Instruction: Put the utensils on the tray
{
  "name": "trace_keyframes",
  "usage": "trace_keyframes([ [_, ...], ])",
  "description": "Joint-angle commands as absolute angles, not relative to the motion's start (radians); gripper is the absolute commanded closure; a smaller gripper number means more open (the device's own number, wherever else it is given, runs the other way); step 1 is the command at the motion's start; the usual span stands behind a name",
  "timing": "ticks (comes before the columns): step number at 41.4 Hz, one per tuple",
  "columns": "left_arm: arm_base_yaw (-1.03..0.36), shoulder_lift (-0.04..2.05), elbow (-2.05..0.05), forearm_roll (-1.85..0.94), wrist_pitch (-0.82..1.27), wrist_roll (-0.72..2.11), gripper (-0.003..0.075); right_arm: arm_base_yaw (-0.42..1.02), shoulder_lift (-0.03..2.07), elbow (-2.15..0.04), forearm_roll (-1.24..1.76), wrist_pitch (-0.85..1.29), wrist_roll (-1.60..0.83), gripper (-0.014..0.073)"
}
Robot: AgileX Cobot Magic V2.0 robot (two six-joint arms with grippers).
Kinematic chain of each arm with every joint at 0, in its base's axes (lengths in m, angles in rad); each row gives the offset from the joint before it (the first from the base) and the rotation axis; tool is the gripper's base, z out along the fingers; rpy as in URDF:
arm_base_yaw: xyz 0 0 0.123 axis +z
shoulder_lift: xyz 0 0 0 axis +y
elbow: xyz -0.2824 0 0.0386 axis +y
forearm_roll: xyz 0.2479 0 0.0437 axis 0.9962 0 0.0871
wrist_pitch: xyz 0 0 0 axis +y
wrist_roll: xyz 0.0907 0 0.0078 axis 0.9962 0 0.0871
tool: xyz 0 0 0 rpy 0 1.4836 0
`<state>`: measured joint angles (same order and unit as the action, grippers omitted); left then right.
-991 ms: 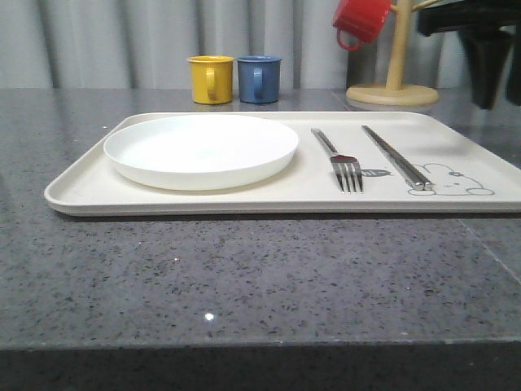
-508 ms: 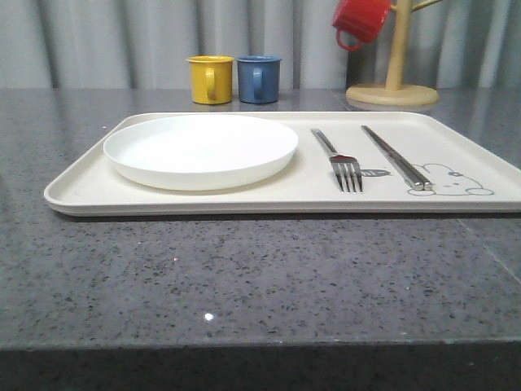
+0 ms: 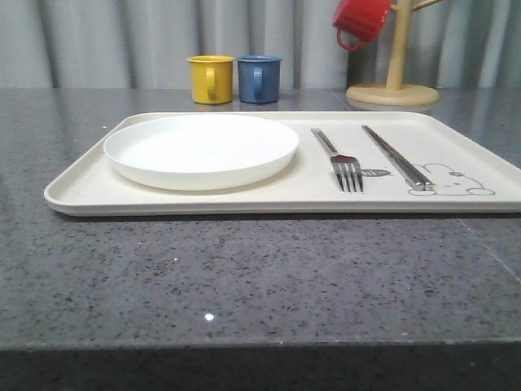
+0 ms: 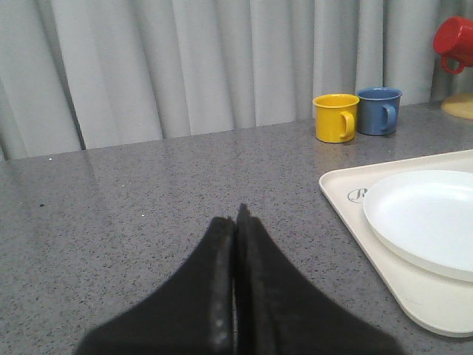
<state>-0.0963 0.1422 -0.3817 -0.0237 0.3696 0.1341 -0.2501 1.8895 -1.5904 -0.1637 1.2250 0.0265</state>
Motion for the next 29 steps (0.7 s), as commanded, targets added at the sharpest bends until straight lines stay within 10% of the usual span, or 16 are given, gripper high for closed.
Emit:
trace_keyframes([
  [1,-0.096,0.153,-0.409,-0.031,0.289,0.123,0.0739,-0.257,1.846,-1.622,-0.188,1.214,0.015,0.024],
  [29,-0.096,0.153,-0.409,-0.031,0.289,0.123,0.0739,-0.257,1.853,-1.622,-0.19,1.232,0.015,0.0622],
])
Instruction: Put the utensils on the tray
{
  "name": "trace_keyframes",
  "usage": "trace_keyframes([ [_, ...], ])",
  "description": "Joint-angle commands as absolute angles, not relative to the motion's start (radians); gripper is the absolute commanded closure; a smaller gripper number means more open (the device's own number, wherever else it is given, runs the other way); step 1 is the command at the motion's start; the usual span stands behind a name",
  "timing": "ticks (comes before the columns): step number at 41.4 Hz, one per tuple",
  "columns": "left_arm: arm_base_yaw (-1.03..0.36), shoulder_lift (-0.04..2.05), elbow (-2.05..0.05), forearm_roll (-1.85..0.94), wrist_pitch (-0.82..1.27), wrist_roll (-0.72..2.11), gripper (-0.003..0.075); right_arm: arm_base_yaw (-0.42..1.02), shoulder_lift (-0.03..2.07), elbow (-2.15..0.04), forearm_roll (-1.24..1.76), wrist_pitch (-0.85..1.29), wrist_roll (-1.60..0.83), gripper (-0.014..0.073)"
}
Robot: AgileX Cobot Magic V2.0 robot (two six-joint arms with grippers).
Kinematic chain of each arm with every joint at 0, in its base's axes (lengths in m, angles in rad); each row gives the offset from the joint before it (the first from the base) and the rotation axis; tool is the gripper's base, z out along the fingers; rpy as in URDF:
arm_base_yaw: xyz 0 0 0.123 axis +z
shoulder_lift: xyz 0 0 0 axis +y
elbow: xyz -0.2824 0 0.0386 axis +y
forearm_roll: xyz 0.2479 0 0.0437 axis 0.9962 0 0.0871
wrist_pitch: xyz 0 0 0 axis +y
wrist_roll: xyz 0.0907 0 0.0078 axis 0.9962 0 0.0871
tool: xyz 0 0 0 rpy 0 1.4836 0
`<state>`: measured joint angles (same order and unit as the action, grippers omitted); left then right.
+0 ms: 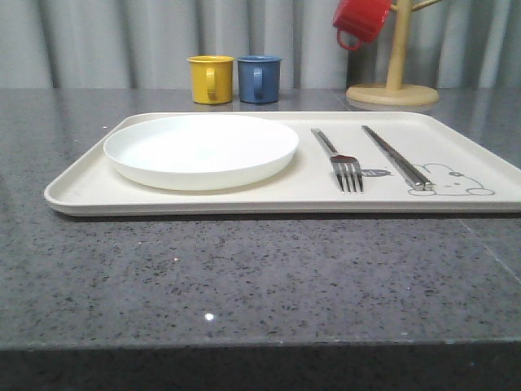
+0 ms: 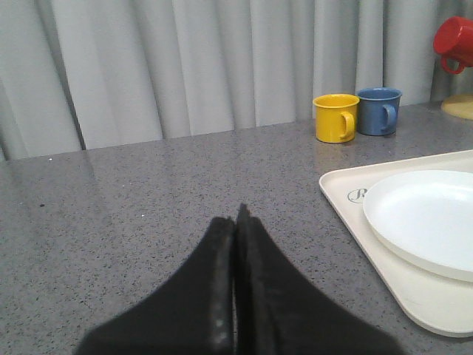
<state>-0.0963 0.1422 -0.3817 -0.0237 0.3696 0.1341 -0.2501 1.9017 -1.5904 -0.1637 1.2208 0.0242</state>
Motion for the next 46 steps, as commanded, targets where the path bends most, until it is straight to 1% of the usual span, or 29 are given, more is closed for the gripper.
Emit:
trace_keyframes([
  [1,-0.096,0.153,-0.409,-0.031,0.289,0.123,0.0739,-0.257,1.851,-1.622,-0.19,1.237,0.015,0.0622],
  [7,-0.096,0.153,-0.409,-0.031,0.289,0.123,0.0739,-0.255,1.832,-1.623,-0.185,1.271,0.023,0.0622],
  [22,-0.096,0.153,-0.409,-0.031,0.287,0.123,0.0739,-0.218,1.707,-1.623,-0.167,1.332,0.071,0.0622],
  [29,-0.096,0.153,-0.409,-0.031,0.287,0.123,0.0739,-0.193,1.691,-1.623,-0.073,1.335,0.072,0.0622],
  [34,-0.096,0.153,-0.409,-0.031,0.287,0.123,0.0739,-0.135,1.691,-1.623,0.01,1.335,0.072,0.0622],
  [46,-0.096,0.153,-0.409,-0.031,0.287,0.123,0.0739,0.046,1.691,-1.623,0.042,1.335,0.12,0.0621],
])
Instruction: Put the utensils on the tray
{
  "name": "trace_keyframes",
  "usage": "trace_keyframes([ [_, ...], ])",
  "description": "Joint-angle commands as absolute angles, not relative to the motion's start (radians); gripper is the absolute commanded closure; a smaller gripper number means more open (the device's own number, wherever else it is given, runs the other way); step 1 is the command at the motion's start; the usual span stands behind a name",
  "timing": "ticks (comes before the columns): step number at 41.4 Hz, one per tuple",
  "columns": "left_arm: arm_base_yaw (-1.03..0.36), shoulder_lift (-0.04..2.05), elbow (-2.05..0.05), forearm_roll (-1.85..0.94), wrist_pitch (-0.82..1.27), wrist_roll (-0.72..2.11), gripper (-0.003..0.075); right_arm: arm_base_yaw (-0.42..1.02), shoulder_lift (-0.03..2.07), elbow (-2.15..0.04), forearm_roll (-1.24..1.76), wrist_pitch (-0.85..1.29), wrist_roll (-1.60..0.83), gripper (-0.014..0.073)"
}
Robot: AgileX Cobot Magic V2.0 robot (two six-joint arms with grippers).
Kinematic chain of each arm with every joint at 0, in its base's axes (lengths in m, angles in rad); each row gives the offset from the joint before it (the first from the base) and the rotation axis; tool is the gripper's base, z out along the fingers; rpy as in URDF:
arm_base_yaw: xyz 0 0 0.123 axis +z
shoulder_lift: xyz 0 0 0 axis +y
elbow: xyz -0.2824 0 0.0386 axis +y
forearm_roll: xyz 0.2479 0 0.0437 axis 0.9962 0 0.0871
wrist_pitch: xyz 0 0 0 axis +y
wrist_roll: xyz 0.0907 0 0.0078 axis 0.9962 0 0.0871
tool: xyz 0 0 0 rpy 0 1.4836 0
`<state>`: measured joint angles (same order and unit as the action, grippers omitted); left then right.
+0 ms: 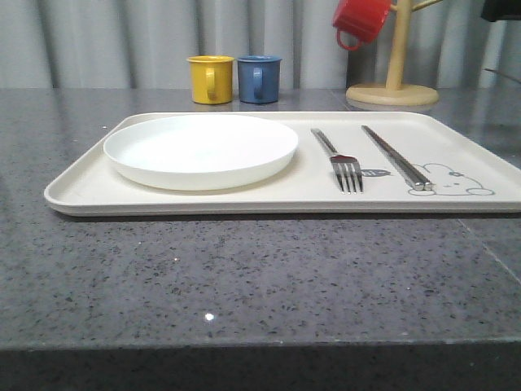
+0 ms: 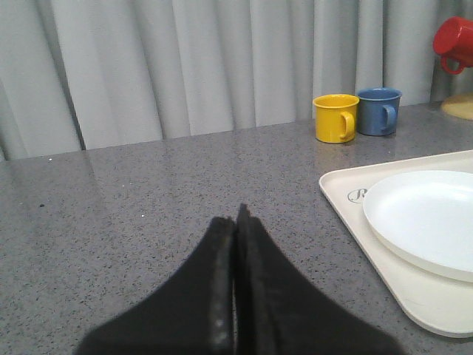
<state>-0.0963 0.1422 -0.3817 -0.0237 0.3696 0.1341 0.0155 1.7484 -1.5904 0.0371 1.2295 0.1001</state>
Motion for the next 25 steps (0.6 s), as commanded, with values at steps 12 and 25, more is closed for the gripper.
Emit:
trace_keyframes([
  [12,-0.096,0.153,-0.409,-0.031,0.287,0.123,0.0739,0.173,1.691,-1.623,0.052,1.334,0.183,0.0621],
  [25,-0.096,0.153,-0.409,-0.031,0.287,0.123,0.0739,0.179,1.713,-1.621,0.078,1.334,0.207,0.0621],
])
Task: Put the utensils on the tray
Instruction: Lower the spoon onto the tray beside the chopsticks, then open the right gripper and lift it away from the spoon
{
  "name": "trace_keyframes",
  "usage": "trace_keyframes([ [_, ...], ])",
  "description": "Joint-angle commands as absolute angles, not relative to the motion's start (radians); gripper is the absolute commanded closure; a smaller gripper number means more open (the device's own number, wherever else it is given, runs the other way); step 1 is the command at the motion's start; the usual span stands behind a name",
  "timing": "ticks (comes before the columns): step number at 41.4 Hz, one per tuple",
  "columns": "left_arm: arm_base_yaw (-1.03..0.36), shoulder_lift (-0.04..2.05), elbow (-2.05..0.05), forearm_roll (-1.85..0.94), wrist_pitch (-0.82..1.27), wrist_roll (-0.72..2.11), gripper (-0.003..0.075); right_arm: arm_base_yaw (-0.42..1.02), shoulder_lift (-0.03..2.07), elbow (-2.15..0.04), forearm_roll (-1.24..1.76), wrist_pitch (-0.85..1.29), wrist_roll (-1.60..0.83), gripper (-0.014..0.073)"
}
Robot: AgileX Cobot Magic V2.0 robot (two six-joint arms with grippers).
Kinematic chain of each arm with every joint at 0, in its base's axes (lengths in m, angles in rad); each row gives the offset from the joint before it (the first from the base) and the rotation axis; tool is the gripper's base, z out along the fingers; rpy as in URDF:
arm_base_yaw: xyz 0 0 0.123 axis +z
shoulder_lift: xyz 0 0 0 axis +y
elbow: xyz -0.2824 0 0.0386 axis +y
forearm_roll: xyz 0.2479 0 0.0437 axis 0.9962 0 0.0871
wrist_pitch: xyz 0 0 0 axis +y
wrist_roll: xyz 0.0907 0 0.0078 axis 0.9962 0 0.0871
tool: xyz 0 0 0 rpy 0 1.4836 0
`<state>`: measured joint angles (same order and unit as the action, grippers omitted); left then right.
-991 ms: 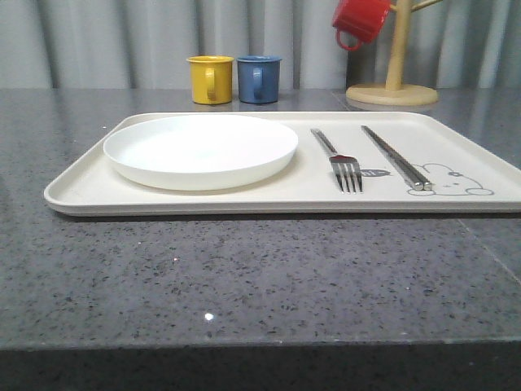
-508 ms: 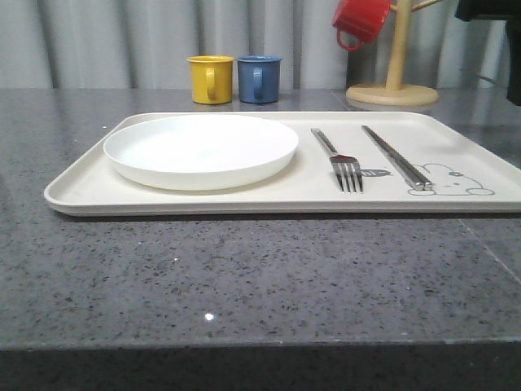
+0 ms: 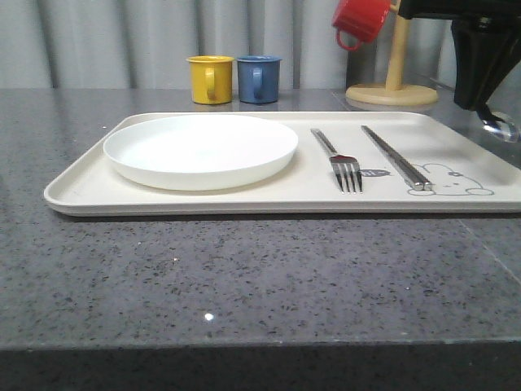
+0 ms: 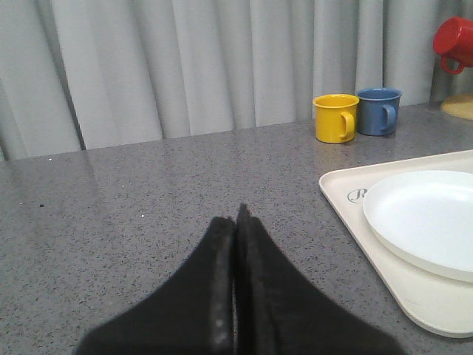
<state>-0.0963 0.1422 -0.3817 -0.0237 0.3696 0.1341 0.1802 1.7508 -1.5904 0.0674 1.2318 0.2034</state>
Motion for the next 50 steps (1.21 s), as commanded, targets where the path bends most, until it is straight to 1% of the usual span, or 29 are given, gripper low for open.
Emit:
trace_keyframes([
  [1,-0.096,0.153,-0.409,-0.031,0.287,0.123,0.0739,0.179,1.718,-1.621,0.081,1.334,0.207,0.0621],
  [20,-0.096,0.153,-0.409,-0.031,0.287,0.123,0.0739,0.179,1.814,-1.621,0.096,1.334,0.25,0.0619],
  [29,-0.096,0.153,-0.409,-0.031,0.287,0.123,0.0739,0.179,1.825,-1.621,0.096,1.334,0.254,0.0611],
  [32,-0.096,0.153,-0.409,-0.031,0.287,0.123,0.0739,0.179,1.825,-1.621,0.096,1.334,0.254,0.0567],
  [37,-0.096,0.153,-0.409,-0.031,0.287,0.123,0.0739,0.179,1.825,-1.621,0.096,1.334,0.254,0.0441],
  [50,-0.096,0.153,-0.409,-0.031,0.287,0.123,0.0739,0.179,1.782,-1.621,0.096,1.316,0.253,0.0204],
])
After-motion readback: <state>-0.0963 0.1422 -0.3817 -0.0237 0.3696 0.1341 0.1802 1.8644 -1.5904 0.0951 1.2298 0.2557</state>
